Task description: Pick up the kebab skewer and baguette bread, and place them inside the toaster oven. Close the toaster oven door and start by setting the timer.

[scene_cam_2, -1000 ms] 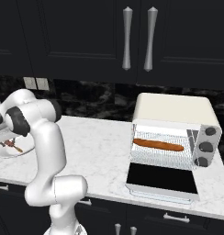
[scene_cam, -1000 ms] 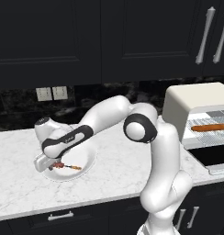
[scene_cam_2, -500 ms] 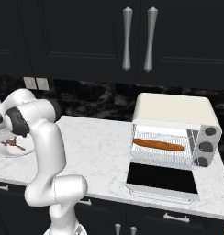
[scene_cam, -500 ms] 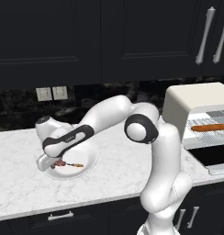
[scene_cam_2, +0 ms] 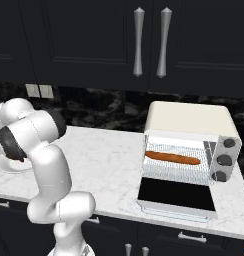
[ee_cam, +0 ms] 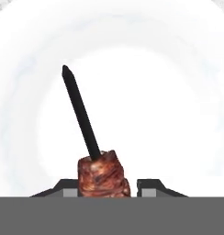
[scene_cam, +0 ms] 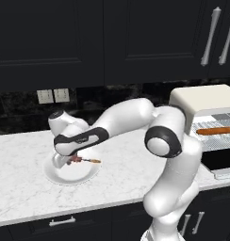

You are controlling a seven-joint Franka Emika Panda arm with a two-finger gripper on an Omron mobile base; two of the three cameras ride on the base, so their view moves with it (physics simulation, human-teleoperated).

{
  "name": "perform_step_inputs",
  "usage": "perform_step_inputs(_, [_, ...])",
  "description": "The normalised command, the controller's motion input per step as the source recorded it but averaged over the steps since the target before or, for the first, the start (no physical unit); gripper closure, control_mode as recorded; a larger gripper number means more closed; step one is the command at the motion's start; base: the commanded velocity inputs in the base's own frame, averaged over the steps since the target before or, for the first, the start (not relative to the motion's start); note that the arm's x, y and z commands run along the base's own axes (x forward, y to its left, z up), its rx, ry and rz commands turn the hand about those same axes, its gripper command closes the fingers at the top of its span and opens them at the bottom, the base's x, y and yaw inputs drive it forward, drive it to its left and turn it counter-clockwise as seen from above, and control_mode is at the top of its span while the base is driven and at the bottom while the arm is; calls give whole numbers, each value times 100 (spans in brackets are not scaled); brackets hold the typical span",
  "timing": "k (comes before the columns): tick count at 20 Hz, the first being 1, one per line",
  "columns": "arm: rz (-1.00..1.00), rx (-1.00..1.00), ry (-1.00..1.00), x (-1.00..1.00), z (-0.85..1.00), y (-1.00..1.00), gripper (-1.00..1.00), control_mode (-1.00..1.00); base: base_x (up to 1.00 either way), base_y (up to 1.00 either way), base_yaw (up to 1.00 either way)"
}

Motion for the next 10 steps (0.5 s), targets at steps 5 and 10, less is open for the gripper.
perform_step_inputs(5, [7,4,-13,-23,14,-100,100,-100,0,0,0])
perform_step_inputs(10, [10,3,-18,-37,7,-100,100,-100,0,0,0])
